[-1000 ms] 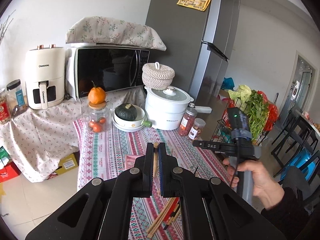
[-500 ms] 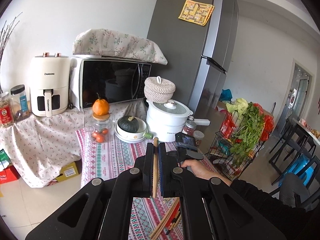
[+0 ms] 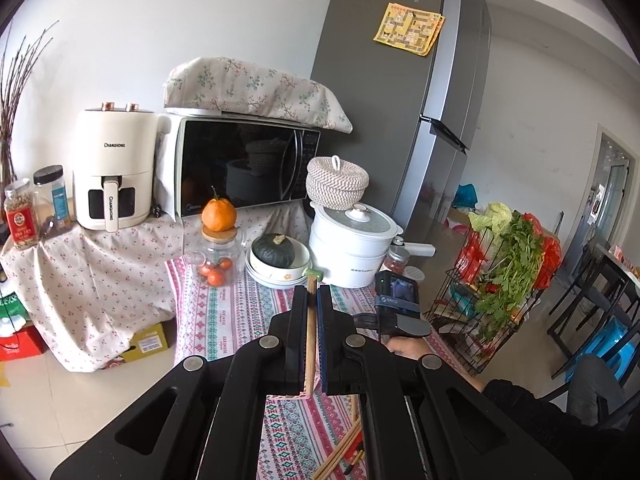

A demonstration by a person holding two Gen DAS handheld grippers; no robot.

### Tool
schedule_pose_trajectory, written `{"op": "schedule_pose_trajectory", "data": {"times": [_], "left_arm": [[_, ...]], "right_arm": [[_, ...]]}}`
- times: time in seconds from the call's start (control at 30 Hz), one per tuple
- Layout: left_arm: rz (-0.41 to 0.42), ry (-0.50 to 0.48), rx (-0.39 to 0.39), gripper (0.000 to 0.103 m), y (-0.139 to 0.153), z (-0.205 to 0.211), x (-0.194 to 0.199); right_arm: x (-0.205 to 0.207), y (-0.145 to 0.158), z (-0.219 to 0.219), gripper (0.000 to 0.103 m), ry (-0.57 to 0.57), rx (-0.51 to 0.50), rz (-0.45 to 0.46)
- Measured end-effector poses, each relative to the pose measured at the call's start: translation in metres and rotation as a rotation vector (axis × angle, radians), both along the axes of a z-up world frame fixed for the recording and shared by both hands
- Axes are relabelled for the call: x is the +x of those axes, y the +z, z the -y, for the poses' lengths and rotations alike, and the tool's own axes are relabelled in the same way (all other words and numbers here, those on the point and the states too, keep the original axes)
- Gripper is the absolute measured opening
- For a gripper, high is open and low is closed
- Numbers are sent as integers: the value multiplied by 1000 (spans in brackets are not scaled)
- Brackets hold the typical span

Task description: Organize utensils

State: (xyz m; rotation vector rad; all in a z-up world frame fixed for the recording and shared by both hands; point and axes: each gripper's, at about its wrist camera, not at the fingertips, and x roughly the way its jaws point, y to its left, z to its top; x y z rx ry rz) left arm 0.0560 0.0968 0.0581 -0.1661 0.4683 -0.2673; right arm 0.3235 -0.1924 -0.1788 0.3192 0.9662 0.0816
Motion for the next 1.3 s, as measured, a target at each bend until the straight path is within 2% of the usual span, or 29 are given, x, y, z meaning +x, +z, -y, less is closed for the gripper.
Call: {"op": "schedule_pose_trajectory", "data": {"times": [0.17,0.3,0.57,0.7,0.87,1.13,1.3], "left_arm": [[12,19,-7,4,4,0,3],[17,33,23,4,11,8,13],[-75,34,100,4,10,27,63],[-128,22,123,4,3,33,91],[-178,30,145,4,-14,34,118],[-298,5,165,4,-44,35,153],[-367,-14,163,4,-58,34,170]], "right_arm": [[-53,72,-6,4,38,15,184],[-96,121,-11,4,61,-6,326],[-142,191,-33,4,111,28,552],[-148,216,-43,4,157,102,617],[-126,205,-64,4,198,109,599],[-73,140,-89,4,252,90,389],[-58,118,-92,4,265,87,312]]}}
